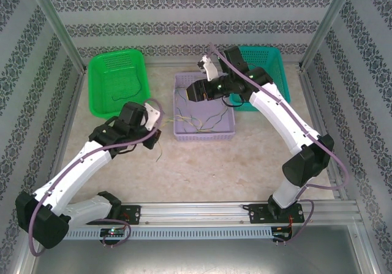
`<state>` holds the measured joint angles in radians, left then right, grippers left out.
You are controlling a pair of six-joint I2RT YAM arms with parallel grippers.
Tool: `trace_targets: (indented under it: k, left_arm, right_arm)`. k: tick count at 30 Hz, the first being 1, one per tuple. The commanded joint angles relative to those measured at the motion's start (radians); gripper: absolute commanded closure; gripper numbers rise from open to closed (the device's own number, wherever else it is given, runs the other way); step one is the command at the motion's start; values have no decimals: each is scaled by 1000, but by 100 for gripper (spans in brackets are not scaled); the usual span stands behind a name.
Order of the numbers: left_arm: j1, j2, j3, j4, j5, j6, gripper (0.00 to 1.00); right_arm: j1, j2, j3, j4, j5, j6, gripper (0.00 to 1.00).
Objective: Untangle the cables
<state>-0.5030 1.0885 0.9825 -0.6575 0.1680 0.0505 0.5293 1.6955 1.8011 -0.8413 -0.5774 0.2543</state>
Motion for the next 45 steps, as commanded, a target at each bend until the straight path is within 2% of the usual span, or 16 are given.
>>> trace_targets:
  k: [1,5,9,13,22,25,31,37,42,45]
  left_arm:
    - [-41,-20,12,76,-55,238,100]
    - [-61,-4,11,93,-39,319,100]
    - [-85,5,10,112,-34,371,100]
    - [-110,-5,-7,145,-17,433,100]
    - [-127,2,7,132,-10,439,100]
    - [-132,2,7,129,-15,437,100]
    - [-137,1,3,118,-16,433,100]
    - [-141,0,-1,117,-13,427,100]
    - [-144,12,2,124,-4,419,100]
    - [-146,17,3,136,-1,409,100]
  right_arm:
    - [29,14,-22,-116,-95,-96,42]
    - [60,29,-46,-134,-200,-121,42]
    - [95,63,-54,-158,-253,-153,43]
    - [118,102,-45,-164,-227,-166,44]
    - [142,178,-4,-151,-202,-173,46]
    - [146,193,-3,-140,-201,-165,54]
    - [116,147,-46,-57,-119,-85,86]
    - [11,71,-74,35,-139,4,98]
    - [-54,60,-49,48,-168,38,99]
    - [-74,63,-35,58,-196,55,90]
